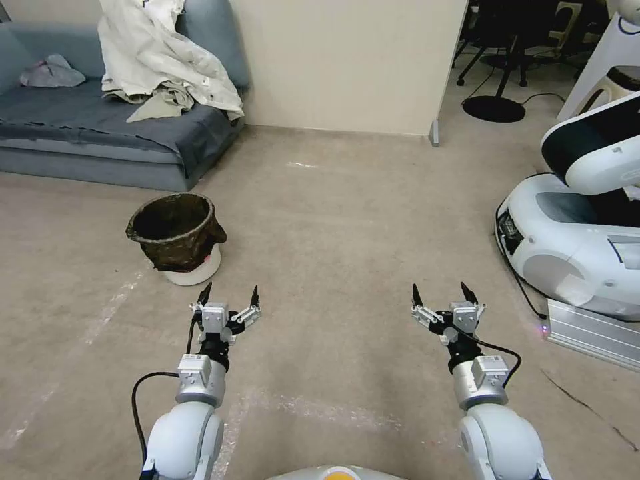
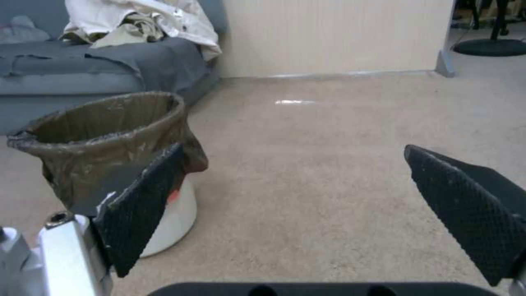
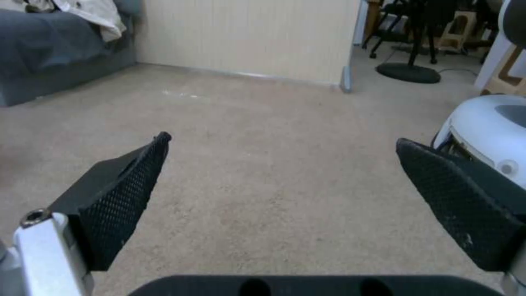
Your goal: Pick up the trash can from the floor.
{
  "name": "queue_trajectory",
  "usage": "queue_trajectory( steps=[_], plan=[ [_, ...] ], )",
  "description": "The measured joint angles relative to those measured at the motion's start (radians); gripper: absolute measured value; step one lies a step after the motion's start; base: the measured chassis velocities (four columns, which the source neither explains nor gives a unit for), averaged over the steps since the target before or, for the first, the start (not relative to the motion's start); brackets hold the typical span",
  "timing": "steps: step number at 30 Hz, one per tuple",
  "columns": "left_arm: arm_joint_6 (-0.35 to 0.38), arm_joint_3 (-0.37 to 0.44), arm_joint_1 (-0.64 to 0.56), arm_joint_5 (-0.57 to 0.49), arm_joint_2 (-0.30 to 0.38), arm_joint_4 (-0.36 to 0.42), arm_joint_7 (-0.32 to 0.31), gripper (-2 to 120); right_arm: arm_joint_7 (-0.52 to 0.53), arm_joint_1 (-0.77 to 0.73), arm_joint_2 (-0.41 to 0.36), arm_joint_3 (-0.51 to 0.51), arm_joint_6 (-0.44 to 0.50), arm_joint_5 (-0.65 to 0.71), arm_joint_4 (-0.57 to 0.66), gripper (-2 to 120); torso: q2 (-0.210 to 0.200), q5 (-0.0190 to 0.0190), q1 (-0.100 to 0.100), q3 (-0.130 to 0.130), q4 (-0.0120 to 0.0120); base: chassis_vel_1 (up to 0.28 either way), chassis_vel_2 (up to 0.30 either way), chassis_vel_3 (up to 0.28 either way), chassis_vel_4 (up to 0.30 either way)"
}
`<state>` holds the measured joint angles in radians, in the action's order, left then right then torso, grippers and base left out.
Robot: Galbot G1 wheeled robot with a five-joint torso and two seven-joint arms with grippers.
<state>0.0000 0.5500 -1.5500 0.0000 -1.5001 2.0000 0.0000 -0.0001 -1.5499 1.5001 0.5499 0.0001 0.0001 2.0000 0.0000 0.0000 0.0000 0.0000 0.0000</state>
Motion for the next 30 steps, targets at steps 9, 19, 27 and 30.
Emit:
queue_trajectory(
  steps=[9,19,27,30],
  plan=[
    [0.0,0.0,0.0,0.0,0.0,0.0,0.0,100,0.0,0.0,0.0,0.0,0.0,0.0,0.0,100,0.0,0.0,0.0,0.0,0.0,0.0,0.0,0.0,0.0],
    [0.017,0.0,0.003,-0.011,-0.004,0.018,-0.001,100,-0.01,-0.003,-0.003,0.017,-0.026,0.019,0.031,100,0.0,0.0007,0.0,0.0,0.0001,0.0,0.0,0.0,0.0],
    [0.166,0.005,0.033,-0.111,-0.05,0.182,-0.004,100,-0.055,-0.015,-0.034,0.113,-0.154,0.14,0.215,100,0.0,0.0005,0.0,0.0,0.0002,0.0,0.0,0.0,0.0],
    [0.224,0.017,0.038,-0.144,-0.06,0.241,-0.002,100,-0.076,-0.019,-0.052,0.145,-0.18,0.194,0.258,100,0.0,-0.0003,0.0,0.0,-0.0006,0.0,0.0,0.0,0.0]
  ],
)
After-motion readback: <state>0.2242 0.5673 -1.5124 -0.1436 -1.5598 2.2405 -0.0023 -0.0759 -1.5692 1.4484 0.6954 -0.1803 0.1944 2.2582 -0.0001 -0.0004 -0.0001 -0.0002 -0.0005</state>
